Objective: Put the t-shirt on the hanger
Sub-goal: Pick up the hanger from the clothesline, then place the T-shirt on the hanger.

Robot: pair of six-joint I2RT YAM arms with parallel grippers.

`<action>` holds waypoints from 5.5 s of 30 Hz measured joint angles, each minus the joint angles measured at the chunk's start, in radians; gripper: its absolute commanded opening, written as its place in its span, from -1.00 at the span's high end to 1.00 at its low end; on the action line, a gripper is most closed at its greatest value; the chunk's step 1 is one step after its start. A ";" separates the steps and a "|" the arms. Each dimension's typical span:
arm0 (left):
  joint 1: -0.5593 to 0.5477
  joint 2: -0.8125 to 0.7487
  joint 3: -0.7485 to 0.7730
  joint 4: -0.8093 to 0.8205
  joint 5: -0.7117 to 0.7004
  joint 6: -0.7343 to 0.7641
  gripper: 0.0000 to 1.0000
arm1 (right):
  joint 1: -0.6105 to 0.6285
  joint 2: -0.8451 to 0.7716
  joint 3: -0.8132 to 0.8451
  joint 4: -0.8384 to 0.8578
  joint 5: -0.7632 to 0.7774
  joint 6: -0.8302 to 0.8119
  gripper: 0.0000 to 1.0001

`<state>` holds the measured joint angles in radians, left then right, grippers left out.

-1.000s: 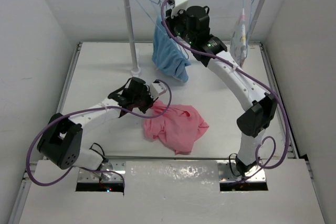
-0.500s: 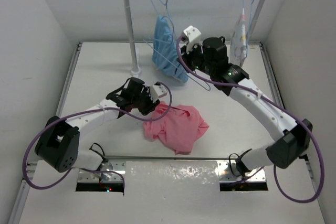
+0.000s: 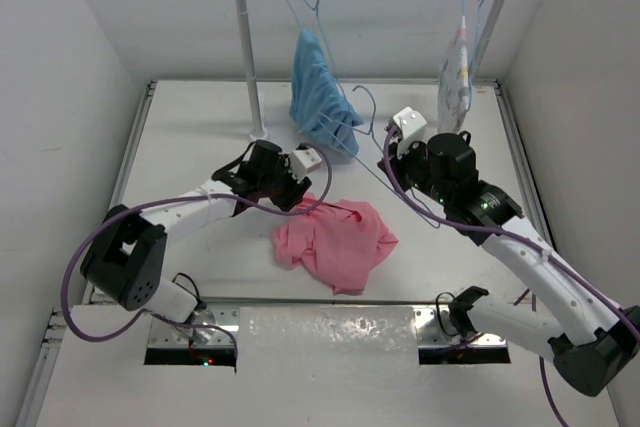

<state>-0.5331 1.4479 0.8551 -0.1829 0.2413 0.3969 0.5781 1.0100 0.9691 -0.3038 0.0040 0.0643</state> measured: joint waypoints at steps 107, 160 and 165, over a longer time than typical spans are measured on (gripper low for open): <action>-0.120 -0.119 0.276 -0.206 0.140 0.024 0.83 | 0.025 0.142 -0.529 0.753 -0.643 -0.045 1.00; 0.156 -0.166 0.072 -0.075 -0.081 0.245 -0.66 | 0.027 0.562 -0.554 1.294 -0.743 0.220 1.00; 0.152 -0.146 0.072 0.012 -0.234 0.307 -0.66 | 0.026 0.569 -0.554 1.303 -0.736 0.232 1.00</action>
<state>-0.3813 1.3018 0.9272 -0.1707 0.0071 0.7036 0.6044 1.5787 0.4152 0.9993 -0.7319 0.2962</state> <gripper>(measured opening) 0.830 0.009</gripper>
